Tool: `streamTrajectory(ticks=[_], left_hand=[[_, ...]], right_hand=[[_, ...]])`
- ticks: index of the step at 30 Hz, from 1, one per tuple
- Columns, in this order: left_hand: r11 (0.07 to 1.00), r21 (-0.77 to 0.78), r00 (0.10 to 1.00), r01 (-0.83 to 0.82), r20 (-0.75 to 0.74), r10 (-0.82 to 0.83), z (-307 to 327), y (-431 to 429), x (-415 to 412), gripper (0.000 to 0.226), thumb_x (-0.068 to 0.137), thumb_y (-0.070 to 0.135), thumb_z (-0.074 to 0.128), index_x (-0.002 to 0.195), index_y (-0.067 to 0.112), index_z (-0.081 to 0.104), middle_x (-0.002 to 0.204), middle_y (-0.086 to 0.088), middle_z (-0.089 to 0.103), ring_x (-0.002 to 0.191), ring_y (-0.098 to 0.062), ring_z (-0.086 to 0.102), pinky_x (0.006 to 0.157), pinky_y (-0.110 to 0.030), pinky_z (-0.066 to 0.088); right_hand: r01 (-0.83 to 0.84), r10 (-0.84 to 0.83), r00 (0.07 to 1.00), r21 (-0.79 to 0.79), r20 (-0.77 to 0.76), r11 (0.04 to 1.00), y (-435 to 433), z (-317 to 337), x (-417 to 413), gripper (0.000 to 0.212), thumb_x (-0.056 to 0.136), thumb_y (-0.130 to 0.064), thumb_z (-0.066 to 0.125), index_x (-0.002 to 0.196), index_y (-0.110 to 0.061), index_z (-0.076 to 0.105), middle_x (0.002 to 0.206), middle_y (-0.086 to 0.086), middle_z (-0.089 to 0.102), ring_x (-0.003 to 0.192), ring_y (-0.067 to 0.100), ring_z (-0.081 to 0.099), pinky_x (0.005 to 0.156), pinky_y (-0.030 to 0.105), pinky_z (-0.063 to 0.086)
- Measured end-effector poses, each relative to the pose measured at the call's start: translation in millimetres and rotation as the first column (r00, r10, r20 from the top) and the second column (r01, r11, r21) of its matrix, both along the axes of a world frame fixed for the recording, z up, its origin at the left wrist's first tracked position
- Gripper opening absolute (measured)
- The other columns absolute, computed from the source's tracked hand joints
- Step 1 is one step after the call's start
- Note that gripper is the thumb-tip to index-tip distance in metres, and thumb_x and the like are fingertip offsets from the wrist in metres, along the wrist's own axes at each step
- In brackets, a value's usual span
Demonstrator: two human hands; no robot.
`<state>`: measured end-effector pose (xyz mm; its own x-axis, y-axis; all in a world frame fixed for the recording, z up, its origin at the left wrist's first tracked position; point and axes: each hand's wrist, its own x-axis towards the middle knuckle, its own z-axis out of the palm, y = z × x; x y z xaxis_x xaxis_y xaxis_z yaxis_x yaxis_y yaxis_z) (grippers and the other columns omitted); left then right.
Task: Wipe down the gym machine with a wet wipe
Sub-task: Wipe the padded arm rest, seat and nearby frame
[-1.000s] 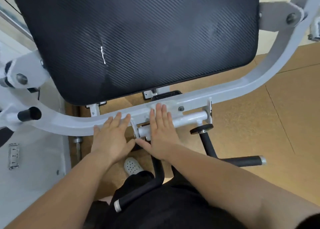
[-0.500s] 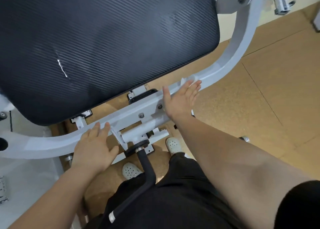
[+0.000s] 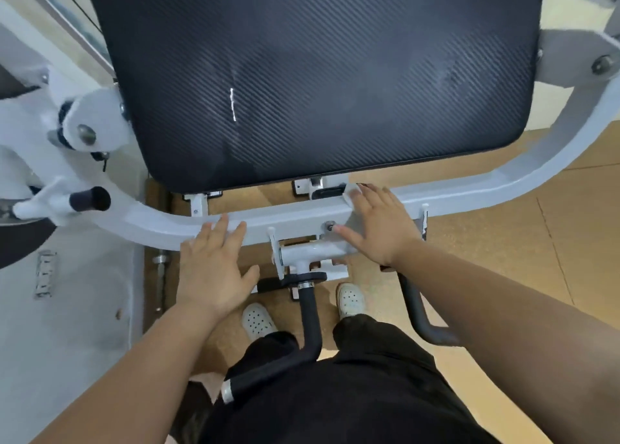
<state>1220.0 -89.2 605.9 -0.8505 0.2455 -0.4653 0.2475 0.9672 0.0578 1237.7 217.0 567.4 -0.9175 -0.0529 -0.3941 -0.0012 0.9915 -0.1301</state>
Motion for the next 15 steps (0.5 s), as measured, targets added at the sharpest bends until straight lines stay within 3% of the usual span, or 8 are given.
streamTrajectory(ticks=[2,5,11,15], left_hand=[[0.995,-0.021,0.995,-0.102,-0.02,0.102,-2,-19,5,0.088,0.095,0.06,0.052,0.164,0.026,0.01,0.173,-0.005,0.0,0.158,-0.032,0.002,0.125,-0.059,0.009],[0.983,-0.027,0.983,-0.182,-0.014,0.181,-10,-52,8,0.091,0.093,0.058,0.053,0.164,0.021,0.01,0.173,-0.004,-0.001,0.158,-0.031,0.002,0.125,-0.062,0.01],[0.987,0.081,0.989,-0.138,0.058,0.134,-9,-78,3,0.088,0.096,0.043,0.058,0.165,0.023,0.007,0.172,0.007,-0.009,0.157,-0.025,0.01,0.126,-0.057,0.013],[0.988,0.121,0.996,-0.091,0.009,0.091,-17,-92,2,0.087,0.095,0.04,0.059,0.165,0.023,0.01,0.172,0.009,-0.006,0.158,-0.017,0.007,0.127,-0.057,0.01]], right_hand=[[0.029,-0.031,0.999,0.054,0.027,0.998,-23,5,0,0.115,0.083,-0.09,-0.005,0.163,-0.01,0.018,0.17,0.014,0.019,0.158,0.031,0.009,0.129,0.049,0.003],[-0.079,0.075,0.995,0.064,0.068,0.995,-80,7,-3,0.115,0.085,-0.091,0.007,0.164,-0.007,0.002,0.172,0.016,0.005,0.159,0.034,-0.001,0.128,0.052,-0.002],[-0.289,0.291,0.955,-0.031,0.059,0.957,-196,-2,-40,0.112,0.088,-0.088,0.02,0.164,-0.01,-0.001,0.173,0.014,0.004,0.159,0.034,0.0,0.128,0.054,-0.001],[-0.377,0.377,0.926,-0.01,0.03,0.926,-195,-3,-37,0.109,0.09,-0.086,0.024,0.164,-0.012,-0.003,0.173,0.013,0.002,0.159,0.032,-0.002,0.128,0.053,-0.001]])
